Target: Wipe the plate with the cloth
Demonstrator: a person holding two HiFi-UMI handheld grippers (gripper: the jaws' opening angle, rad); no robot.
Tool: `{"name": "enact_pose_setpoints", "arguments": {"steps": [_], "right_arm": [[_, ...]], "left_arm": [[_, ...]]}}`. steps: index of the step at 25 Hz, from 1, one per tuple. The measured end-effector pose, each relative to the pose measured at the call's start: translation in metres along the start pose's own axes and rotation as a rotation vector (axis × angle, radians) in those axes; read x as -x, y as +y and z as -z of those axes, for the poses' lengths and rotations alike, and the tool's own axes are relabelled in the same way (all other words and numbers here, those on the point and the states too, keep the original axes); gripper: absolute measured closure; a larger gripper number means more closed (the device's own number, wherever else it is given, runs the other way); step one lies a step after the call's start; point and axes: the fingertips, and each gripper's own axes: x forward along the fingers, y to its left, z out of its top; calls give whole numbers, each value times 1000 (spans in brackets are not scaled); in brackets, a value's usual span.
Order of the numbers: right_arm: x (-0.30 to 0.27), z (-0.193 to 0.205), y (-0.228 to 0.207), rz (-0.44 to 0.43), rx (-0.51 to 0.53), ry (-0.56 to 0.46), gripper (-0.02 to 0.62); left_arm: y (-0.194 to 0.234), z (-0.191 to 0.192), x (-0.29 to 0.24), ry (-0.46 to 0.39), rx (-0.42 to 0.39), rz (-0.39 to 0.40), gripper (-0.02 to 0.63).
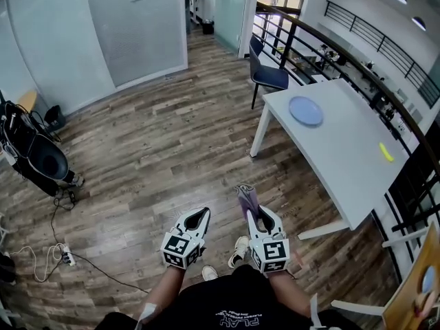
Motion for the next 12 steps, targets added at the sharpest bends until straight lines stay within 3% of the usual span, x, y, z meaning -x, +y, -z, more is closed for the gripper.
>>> {"name": "enact_pose_setpoints", "arguments": {"steps": [7, 12], "right_arm": [[-31, -11, -26, -2, 18, -14, 500], [-57, -37, -54, -2, 12, -58, 500]], "left_arm": [[21, -8, -35, -21, 6, -43, 593], [42, -38, -62, -56, 23, -73, 592]]}}
